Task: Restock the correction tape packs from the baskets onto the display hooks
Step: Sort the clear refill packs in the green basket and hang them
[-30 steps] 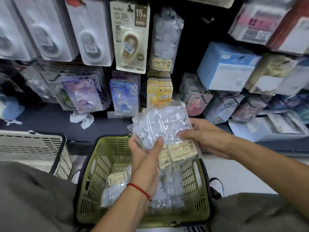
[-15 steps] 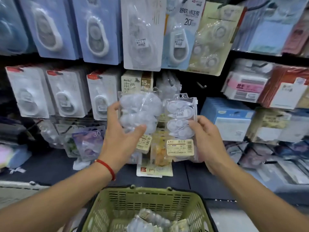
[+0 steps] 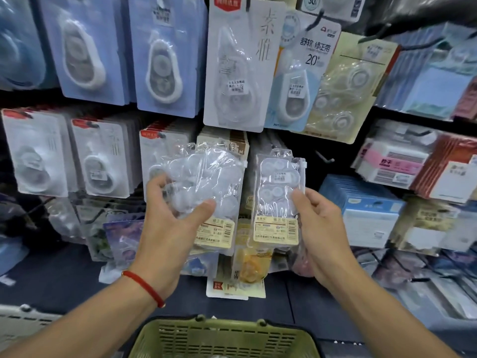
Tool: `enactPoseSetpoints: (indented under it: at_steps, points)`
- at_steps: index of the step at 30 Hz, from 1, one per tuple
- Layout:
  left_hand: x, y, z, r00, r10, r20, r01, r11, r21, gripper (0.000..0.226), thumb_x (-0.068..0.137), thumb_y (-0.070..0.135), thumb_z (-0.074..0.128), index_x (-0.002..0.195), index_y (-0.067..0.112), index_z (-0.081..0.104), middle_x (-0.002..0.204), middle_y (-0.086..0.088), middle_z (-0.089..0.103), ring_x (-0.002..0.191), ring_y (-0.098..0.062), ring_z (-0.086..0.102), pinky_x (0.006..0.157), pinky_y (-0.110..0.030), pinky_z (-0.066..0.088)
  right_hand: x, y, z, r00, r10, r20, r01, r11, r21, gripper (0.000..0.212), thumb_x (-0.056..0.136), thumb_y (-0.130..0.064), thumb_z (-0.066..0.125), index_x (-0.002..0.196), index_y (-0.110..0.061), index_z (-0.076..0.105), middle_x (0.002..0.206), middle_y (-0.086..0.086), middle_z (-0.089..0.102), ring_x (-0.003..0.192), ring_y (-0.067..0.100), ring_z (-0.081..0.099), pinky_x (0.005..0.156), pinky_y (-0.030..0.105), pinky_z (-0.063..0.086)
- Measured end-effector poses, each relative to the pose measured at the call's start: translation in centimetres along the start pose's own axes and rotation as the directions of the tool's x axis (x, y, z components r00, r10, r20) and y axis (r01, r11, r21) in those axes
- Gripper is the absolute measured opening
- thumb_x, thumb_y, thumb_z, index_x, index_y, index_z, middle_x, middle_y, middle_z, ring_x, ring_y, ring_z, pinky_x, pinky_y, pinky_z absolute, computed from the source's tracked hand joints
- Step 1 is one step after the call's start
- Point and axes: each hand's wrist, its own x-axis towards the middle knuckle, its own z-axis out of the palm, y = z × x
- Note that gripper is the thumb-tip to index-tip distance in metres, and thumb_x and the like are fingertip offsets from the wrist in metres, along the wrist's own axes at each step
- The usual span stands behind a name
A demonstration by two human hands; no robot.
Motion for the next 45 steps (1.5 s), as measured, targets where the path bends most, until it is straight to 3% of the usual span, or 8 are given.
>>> enactPoseSetpoints:
  at_steps: [5, 12, 16, 21, 30, 35, 40, 45]
  points:
    - [-0.3, 0.4, 0.0, 1.000, -0.027, -0.009, 0.026, 0.998, -0.053, 0.087, 0.069, 0.031, 0.090, 0.140, 0.050, 0.043, 0.136, -0.006, 0.066, 0.121, -0.031, 0.067, 0.104, -0.058, 0.053, 0.0, -0.7, -0.1, 1.000, -0.023, -0.014, 0.023, 0.999, 0.021, 0.028, 0.107, -0.030, 0.060, 0.091, -0.020, 0.081, 0.088, 0.005, 0.080, 0.074, 0.020, 0.075, 0.061, 0.032, 0.061]
    - [-0.6, 0.6, 0.5, 0.998, -0.055, -0.022, 0.053, 0.995, -0.082, 0.083, 0.072, 0.024, 0.093, 0.135, 0.051, 0.045, 0.130, -0.006, 0.070, 0.108, -0.030, 0.074, 0.091, -0.059, 0.060, 1.1, 0.1, -0.6, 0.998, -0.006, -0.058, -0.003, 0.988, -0.152, 0.020, 0.104, -0.042, 0.063, 0.106, -0.028, 0.077, 0.099, -0.012, 0.080, 0.092, 0.002, 0.074, 0.074, 0.014, 0.057]
    - [-1.0, -0.1, 0.8, 0.999, -0.046, 0.017, 0.047, 0.998, -0.031, 0.070, 0.082, 0.012, 0.085, 0.128, 0.047, 0.047, 0.122, -0.004, 0.074, 0.101, -0.017, 0.077, 0.086, -0.038, 0.062, 0.7, 1.8, -1.2, 0.998, -0.062, -0.029, 0.038, 0.858, -0.512, 0.028, 0.100, -0.044, 0.065, 0.125, -0.033, 0.063, 0.115, -0.018, 0.068, 0.102, -0.005, 0.063, 0.083, 0.018, 0.046]
    - [-1.8, -1.0, 1.9, 0.987, -0.107, 0.123, 0.111, 0.993, -0.029, 0.078, 0.076, 0.005, 0.087, 0.131, 0.040, 0.044, 0.111, 0.000, 0.080, 0.096, -0.015, 0.078, 0.073, -0.028, 0.063, -2.0, 2.8, 0.6, 0.959, 0.012, 0.283, 0.081, 0.946, -0.314, 0.027, 0.092, -0.060, 0.068, 0.109, -0.040, 0.073, 0.108, -0.016, 0.076, 0.102, 0.008, 0.071, 0.088, 0.038, 0.059]
    - [-1.8, -0.5, 2.7, 0.984, -0.145, 0.101, 0.157, 0.981, -0.113, 0.063, 0.076, 0.021, 0.082, 0.126, 0.041, 0.049, 0.114, 0.001, 0.079, 0.102, -0.019, 0.078, 0.083, -0.042, 0.065, -2.2, 1.9, 0.2, 0.989, -0.016, 0.148, 0.017, 1.000, 0.000, 0.014, 0.102, -0.027, 0.068, 0.111, -0.017, 0.067, 0.099, 0.006, 0.081, 0.088, 0.023, 0.080, 0.065, 0.031, 0.063]
    - [-1.3, -0.2, 1.9, 1.000, 0.003, 0.008, -0.003, 0.994, 0.108, 0.064, 0.086, 0.020, 0.083, 0.112, 0.063, 0.043, 0.111, 0.032, 0.068, 0.100, 0.015, 0.066, 0.088, -0.016, 0.051, -1.2, 1.1, -0.6, 0.998, -0.052, 0.027, 0.051, 0.998, 0.049, 0.012, 0.102, -0.026, 0.067, 0.112, -0.019, 0.068, 0.097, 0.007, 0.081, 0.084, 0.023, 0.079, 0.065, 0.035, 0.063]
    - [-0.8, 0.0, 1.3, 1.000, -0.005, -0.012, 0.006, 0.995, 0.095, 0.066, 0.087, 0.023, 0.083, 0.135, 0.045, 0.043, 0.145, 0.004, 0.058, 0.131, -0.017, 0.059, 0.114, -0.047, 0.047, -0.8, 0.6, -1.1, 0.998, -0.053, 0.038, 0.049, 0.996, 0.077, 0.015, 0.104, -0.028, 0.066, 0.112, -0.019, 0.074, 0.101, 0.008, 0.082, 0.091, 0.023, 0.080, 0.072, 0.032, 0.064]
    - [-0.8, 0.3, 1.2, 0.999, 0.004, -0.032, -0.001, 0.994, 0.106, 0.067, 0.086, 0.024, 0.084, 0.135, 0.044, 0.042, 0.145, -0.002, 0.059, 0.133, -0.022, 0.058, 0.116, -0.050, 0.045, -0.9, 0.2, -1.7, 0.997, -0.050, 0.065, 0.041, 0.992, 0.122, 0.019, 0.106, -0.027, 0.061, 0.112, -0.023, 0.079, 0.106, 0.008, 0.081, 0.098, 0.026, 0.079, 0.080, 0.037, 0.065]
